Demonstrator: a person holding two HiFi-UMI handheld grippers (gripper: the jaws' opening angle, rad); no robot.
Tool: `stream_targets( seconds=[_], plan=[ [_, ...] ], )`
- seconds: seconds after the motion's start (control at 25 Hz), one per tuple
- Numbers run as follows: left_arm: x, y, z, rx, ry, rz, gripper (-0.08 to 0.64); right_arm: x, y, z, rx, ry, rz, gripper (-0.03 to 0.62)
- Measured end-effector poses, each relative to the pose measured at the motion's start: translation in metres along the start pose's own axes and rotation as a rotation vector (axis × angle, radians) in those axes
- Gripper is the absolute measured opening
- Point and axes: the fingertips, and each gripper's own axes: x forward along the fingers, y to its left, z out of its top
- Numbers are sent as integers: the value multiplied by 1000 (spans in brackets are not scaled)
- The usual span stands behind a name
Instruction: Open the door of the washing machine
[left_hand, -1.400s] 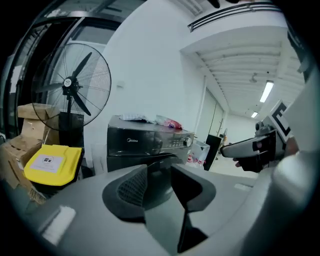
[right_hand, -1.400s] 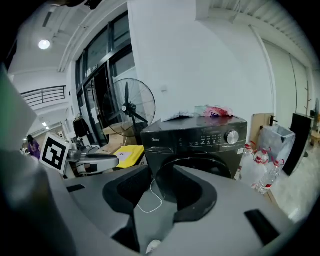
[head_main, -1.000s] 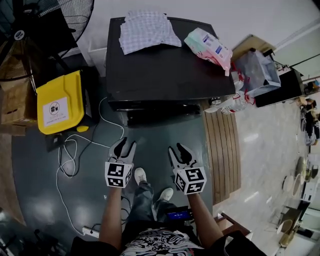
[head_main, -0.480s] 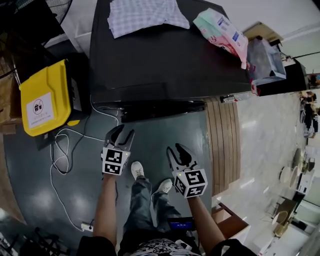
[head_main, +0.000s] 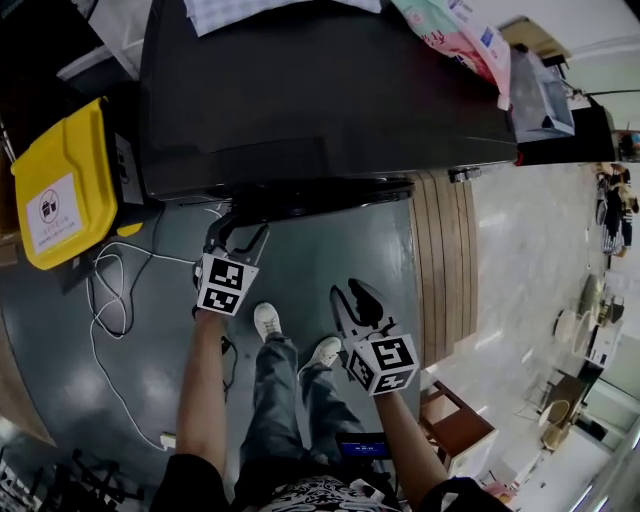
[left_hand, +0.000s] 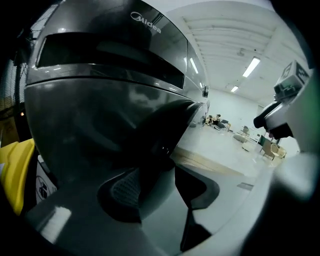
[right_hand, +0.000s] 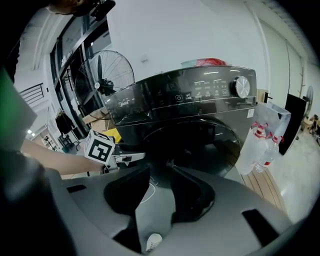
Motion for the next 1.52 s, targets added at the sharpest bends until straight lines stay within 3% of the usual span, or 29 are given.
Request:
stream_targets(
  seconds=[0.28,0.52,0.64,0.76,0.96,1.08,1.28,1.52],
  plan=[
    [4,-5,1,63,29,-64,176,-5,-1,-7,16,0,2,129],
    [2,-11,-6,96,71,-60,163,-7,3,-6,25,-1,7,126],
    [-8,-32,-18,157,108,-129,130,-6,2,-2,28,1,1,126],
    [-16,-53,-29,129,113,-166,126,-1,0,1,41,9,-10,138],
    [-27,-79,-41,85,118,-150,123,18,0,8,207,7,-26,178],
    [-32,-93,-46,83,130,-164,120,29,1,6,249,39,-55,223],
    [-39,-118,-55,150,146,-187,110,33,-6,8,391,17,-88,262],
    [-49,-157,-68,187,188,-264,114,25,-14,-2,400,63,-139,269]
  ],
)
